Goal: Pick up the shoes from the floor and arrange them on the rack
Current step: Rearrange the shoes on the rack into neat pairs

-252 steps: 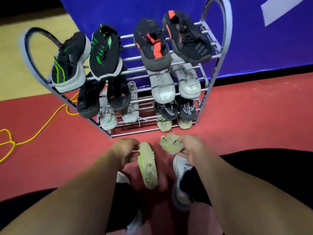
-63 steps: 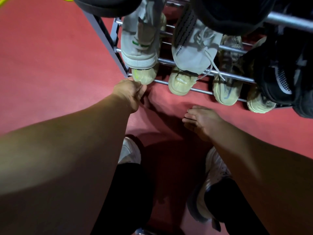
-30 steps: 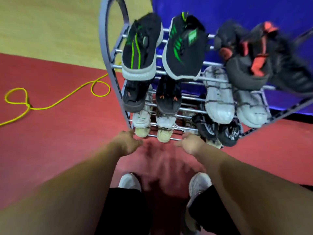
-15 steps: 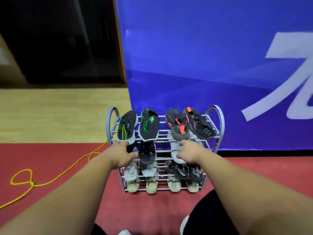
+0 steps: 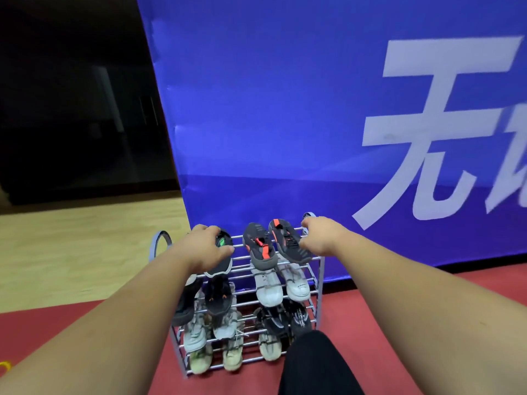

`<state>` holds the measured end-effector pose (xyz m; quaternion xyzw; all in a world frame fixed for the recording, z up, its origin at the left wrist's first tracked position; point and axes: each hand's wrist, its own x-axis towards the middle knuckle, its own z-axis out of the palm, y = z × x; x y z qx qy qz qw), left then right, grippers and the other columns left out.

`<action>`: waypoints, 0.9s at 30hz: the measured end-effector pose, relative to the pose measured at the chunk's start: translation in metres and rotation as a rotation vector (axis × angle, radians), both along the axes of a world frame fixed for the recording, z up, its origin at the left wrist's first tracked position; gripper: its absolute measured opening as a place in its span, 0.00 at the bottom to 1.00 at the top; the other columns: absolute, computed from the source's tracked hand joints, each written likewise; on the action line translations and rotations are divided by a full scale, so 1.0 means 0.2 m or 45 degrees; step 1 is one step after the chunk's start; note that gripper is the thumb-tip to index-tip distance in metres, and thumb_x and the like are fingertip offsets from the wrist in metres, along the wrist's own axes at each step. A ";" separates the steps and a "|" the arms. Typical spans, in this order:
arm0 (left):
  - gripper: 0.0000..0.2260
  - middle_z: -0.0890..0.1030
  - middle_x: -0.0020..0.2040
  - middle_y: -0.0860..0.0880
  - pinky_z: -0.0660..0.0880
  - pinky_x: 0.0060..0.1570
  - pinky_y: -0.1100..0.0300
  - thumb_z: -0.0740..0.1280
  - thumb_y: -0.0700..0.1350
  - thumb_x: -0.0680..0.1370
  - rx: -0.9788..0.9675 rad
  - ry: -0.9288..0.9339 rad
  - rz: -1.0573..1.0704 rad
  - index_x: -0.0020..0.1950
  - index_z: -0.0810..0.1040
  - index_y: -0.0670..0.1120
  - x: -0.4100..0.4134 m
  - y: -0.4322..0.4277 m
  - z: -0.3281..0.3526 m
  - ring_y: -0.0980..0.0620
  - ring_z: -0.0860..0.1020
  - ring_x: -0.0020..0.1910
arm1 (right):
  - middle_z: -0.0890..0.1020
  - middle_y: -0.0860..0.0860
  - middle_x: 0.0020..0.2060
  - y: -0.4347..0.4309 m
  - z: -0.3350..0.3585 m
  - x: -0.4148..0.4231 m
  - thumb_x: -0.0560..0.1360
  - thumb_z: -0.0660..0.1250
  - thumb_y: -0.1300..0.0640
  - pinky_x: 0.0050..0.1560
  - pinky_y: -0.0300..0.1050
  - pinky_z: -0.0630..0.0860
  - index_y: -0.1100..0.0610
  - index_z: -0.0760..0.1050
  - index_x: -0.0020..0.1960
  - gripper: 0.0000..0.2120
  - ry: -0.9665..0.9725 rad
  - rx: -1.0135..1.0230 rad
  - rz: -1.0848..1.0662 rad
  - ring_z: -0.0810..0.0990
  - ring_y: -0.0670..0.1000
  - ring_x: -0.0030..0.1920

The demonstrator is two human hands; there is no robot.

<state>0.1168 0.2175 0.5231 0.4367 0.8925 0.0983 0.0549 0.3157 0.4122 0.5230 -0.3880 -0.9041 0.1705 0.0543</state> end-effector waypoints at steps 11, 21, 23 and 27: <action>0.32 0.61 0.77 0.46 0.73 0.63 0.50 0.63 0.63 0.79 0.083 0.022 -0.044 0.78 0.63 0.48 -0.02 0.26 0.05 0.44 0.73 0.67 | 0.79 0.54 0.56 0.23 0.04 -0.01 0.77 0.64 0.55 0.43 0.46 0.73 0.56 0.72 0.70 0.22 -0.036 0.114 -0.048 0.77 0.55 0.50; 0.29 0.65 0.75 0.45 0.74 0.58 0.52 0.62 0.60 0.79 0.157 -0.030 -0.083 0.77 0.65 0.48 -0.12 0.75 0.01 0.44 0.75 0.64 | 0.77 0.54 0.65 0.55 0.00 -0.15 0.79 0.63 0.54 0.54 0.51 0.79 0.55 0.70 0.73 0.23 -0.004 0.126 -0.047 0.79 0.57 0.57; 0.29 0.66 0.75 0.45 0.75 0.59 0.51 0.63 0.60 0.79 0.171 -0.038 -0.099 0.77 0.66 0.48 -0.13 0.83 -0.01 0.44 0.75 0.65 | 0.77 0.54 0.66 0.59 -0.03 -0.18 0.78 0.64 0.53 0.49 0.49 0.78 0.54 0.69 0.73 0.24 0.021 0.122 -0.037 0.79 0.56 0.55; 0.29 0.67 0.74 0.45 0.74 0.61 0.49 0.63 0.60 0.79 0.173 -0.051 -0.084 0.76 0.66 0.48 -0.16 0.94 -0.10 0.44 0.74 0.66 | 0.74 0.55 0.67 0.63 -0.10 -0.24 0.78 0.65 0.50 0.52 0.50 0.77 0.52 0.68 0.76 0.26 0.084 0.094 -0.021 0.77 0.57 0.59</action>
